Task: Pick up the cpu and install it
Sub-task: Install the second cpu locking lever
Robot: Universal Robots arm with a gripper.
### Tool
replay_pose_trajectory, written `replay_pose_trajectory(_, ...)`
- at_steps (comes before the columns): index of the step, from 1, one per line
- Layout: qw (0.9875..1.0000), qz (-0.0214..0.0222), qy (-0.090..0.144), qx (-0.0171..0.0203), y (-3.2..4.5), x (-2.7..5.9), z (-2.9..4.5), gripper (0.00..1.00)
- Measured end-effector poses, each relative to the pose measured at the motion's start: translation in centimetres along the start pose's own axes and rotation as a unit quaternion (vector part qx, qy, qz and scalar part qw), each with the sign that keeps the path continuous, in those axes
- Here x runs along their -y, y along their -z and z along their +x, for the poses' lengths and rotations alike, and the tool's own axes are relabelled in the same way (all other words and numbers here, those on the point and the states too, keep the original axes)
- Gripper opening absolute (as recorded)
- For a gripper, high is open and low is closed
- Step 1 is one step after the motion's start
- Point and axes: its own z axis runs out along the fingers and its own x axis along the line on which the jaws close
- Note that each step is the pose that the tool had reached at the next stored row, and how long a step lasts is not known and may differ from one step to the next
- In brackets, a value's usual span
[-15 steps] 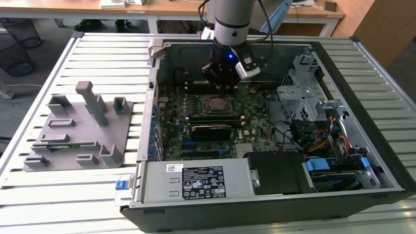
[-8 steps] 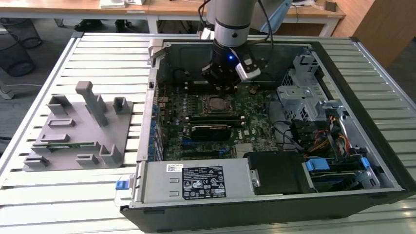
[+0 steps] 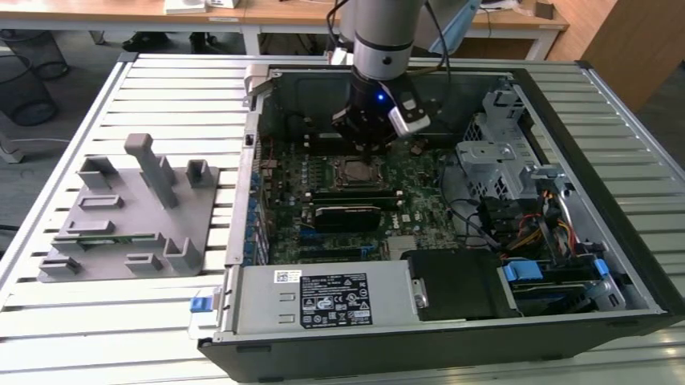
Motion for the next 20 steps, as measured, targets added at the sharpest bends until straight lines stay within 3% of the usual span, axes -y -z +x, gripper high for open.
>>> replay_pose_trajectory(14,1.0000,0.0000,0.000,0.0000,-0.01,1.53,-0.01,0.11)
replay_pose_trajectory(20,1.0000,0.0000,0.000,0.0000,0.34,1.70,0.00,0.11)
